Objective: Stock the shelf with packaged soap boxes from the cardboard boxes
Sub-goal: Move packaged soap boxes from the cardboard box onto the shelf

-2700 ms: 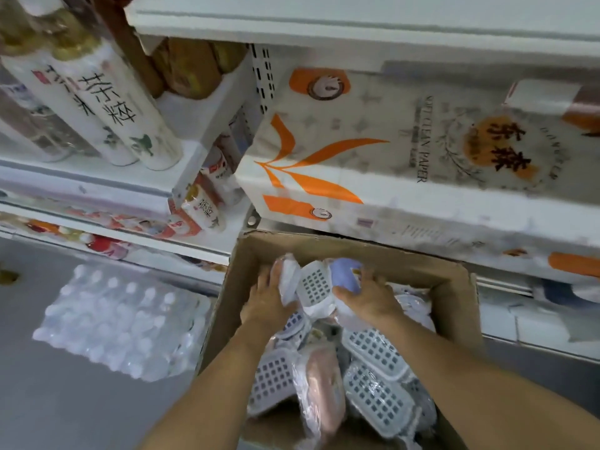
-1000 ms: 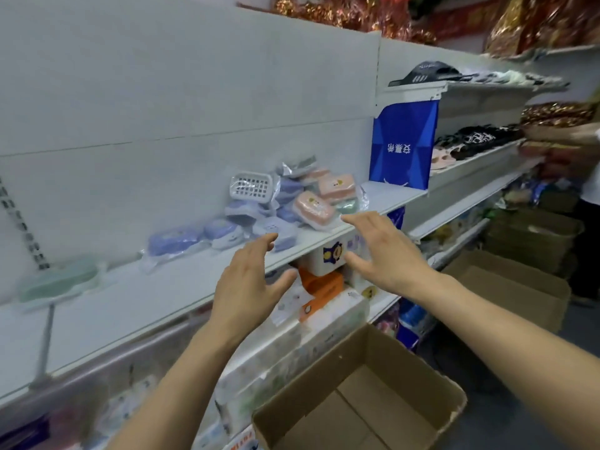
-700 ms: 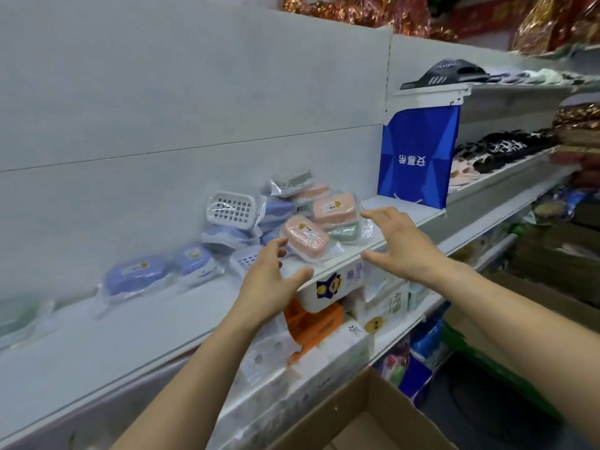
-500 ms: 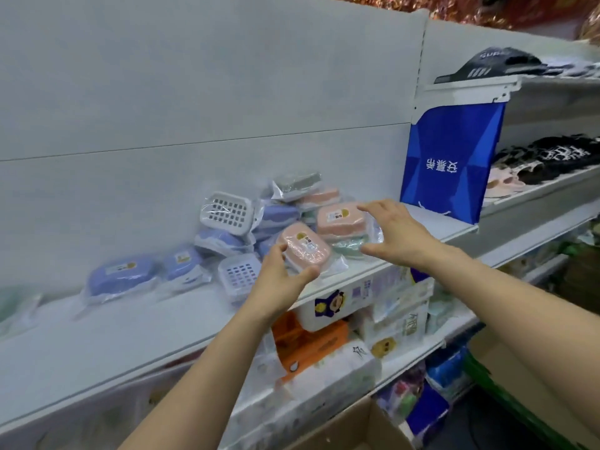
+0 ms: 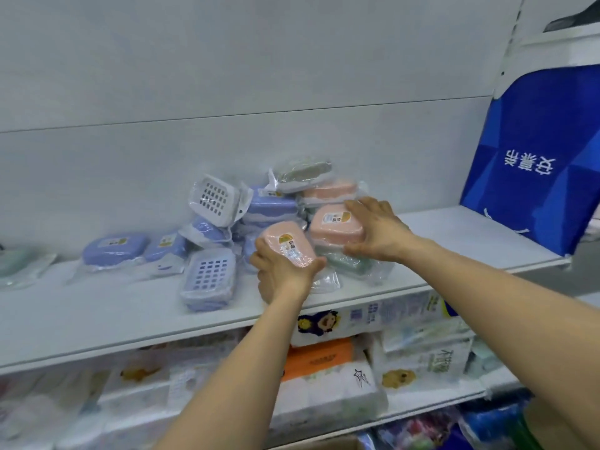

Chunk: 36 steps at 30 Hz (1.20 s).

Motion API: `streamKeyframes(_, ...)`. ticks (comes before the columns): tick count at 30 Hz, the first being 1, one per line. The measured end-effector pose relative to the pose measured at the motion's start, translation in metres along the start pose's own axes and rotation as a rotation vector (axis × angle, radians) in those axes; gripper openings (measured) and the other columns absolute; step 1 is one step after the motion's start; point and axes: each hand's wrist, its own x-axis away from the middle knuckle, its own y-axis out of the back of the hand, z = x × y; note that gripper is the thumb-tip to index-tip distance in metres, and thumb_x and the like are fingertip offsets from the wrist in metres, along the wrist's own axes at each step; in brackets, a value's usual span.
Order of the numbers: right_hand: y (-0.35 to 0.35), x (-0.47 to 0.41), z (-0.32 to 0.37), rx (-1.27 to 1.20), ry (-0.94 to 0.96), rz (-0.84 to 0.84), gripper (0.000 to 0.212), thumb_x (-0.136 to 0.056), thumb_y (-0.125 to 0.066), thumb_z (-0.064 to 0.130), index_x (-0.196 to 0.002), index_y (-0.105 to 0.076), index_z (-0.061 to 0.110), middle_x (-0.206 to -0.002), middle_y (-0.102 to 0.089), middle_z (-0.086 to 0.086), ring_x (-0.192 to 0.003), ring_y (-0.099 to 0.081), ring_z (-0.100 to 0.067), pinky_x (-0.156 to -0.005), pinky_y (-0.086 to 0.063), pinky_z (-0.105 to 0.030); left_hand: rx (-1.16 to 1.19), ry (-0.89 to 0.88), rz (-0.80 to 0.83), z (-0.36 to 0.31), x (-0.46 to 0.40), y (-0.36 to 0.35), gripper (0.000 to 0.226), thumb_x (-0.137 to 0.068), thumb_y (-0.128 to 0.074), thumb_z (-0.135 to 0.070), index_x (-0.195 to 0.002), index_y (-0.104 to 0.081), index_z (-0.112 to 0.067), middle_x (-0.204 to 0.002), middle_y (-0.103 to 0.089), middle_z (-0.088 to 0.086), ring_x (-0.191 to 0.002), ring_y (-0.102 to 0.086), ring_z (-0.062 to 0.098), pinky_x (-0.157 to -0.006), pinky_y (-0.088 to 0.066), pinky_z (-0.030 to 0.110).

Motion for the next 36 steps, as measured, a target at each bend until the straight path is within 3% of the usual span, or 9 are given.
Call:
streamKeyframes(3,-0.002,0.002,0.002,-0.004,-0.007,-0.064,0.092,-0.070,-0.073,0.051,-0.147,-0.027,0.028,-0.137,-0.036,-0.007,-0.125,-0.030,-0.026,-0.095,-0.039,-0.039,-0.015,-0.008,-0.052,-0.003,0.000,-0.003,0.129,-0.063,-0.088,-0.045,-0.151,0.003,-0.020,-0.151,-0.015,0.012,-0.132,-0.039,0.035,-0.099,-0.042,0.045)
streamKeyframes(7,0.002,0.017,0.009,-0.058,-0.059,-0.158,0.095,-0.067,-0.073,0.059,-0.145,-0.031,0.026,-0.130,-0.039,-0.008,-0.121,-0.032,-0.026,-0.097,-0.041,-0.041,0.055,-0.085,-0.060,0.000,0.007,0.008,0.124,-0.060,-0.087,-0.039,-0.149,-0.003,-0.022,-0.145,-0.021,0.012,-0.129,-0.039,0.034,-0.100,-0.041,0.042)
streamKeyframes(12,0.013,0.062,0.050,-0.149,-0.053,-0.305,0.082,-0.070,-0.070,0.060,-0.136,-0.037,0.027,-0.124,-0.043,-0.006,-0.113,-0.037,-0.023,-0.087,-0.038,-0.035,0.246,-0.246,-0.069,0.025,0.045,0.065,0.116,-0.061,-0.089,-0.033,-0.148,-0.011,-0.029,-0.143,-0.024,0.002,-0.129,-0.034,0.019,-0.098,-0.032,0.031)
streamKeyframes(16,0.007,0.108,0.110,-0.299,-0.013,-0.318,0.082,-0.068,-0.070,0.061,-0.137,-0.037,0.032,-0.127,-0.044,0.000,-0.117,-0.039,-0.021,-0.096,-0.038,-0.043,0.289,-0.295,-0.103,0.069,0.090,0.135,0.112,-0.062,-0.087,-0.030,-0.147,-0.014,-0.035,-0.140,-0.025,-0.008,-0.123,-0.034,0.009,-0.096,-0.037,0.027)
streamKeyframes(25,-0.042,0.189,0.328,-0.486,0.164,-0.209,0.084,-0.068,-0.072,0.061,-0.138,-0.037,0.032,-0.126,-0.046,0.004,-0.117,-0.041,-0.018,-0.097,-0.037,-0.036,0.146,-0.327,-0.252,0.234,0.167,0.349,0.112,-0.062,-0.090,-0.025,-0.146,-0.016,-0.037,-0.132,-0.030,-0.014,-0.121,-0.039,0.004,-0.103,-0.043,0.029)
streamKeyframes(30,-0.082,0.219,0.475,-0.528,0.270,-0.148,0.079,-0.070,-0.070,0.063,-0.137,-0.036,0.040,-0.123,-0.048,0.004,-0.111,-0.044,-0.016,-0.092,-0.038,-0.037,0.109,-0.272,-0.353,0.323,0.190,0.470,0.113,-0.064,-0.088,-0.023,-0.149,-0.015,-0.035,-0.133,-0.031,-0.013,-0.120,-0.039,0.003,-0.090,-0.033,0.009)
streamKeyframes(34,-0.111,0.239,0.575,-0.570,0.329,-0.082,0.079,-0.071,-0.071,0.061,-0.138,-0.036,0.041,-0.124,-0.048,0.004,-0.113,-0.044,-0.016,-0.092,-0.039,-0.036,0.122,-0.190,-0.409,0.389,0.206,0.546,0.116,-0.060,-0.087,-0.032,-0.149,-0.013,-0.043,-0.138,-0.031,-0.013,-0.125,-0.039,0.006,-0.105,-0.038,0.026)
streamKeyframes(36,-0.122,0.246,0.618,-0.584,0.346,-0.049,0.078,-0.071,-0.072,0.061,-0.137,-0.038,0.041,-0.125,-0.049,0.005,-0.116,-0.044,-0.017,-0.097,-0.040,-0.040,0.082,-0.156,-0.433,0.413,0.212,0.578,0.117,-0.064,-0.087,-0.029,-0.152,-0.011,-0.036,-0.141,-0.029,-0.011,-0.121,-0.035,0.000,-0.102,-0.031,0.019)
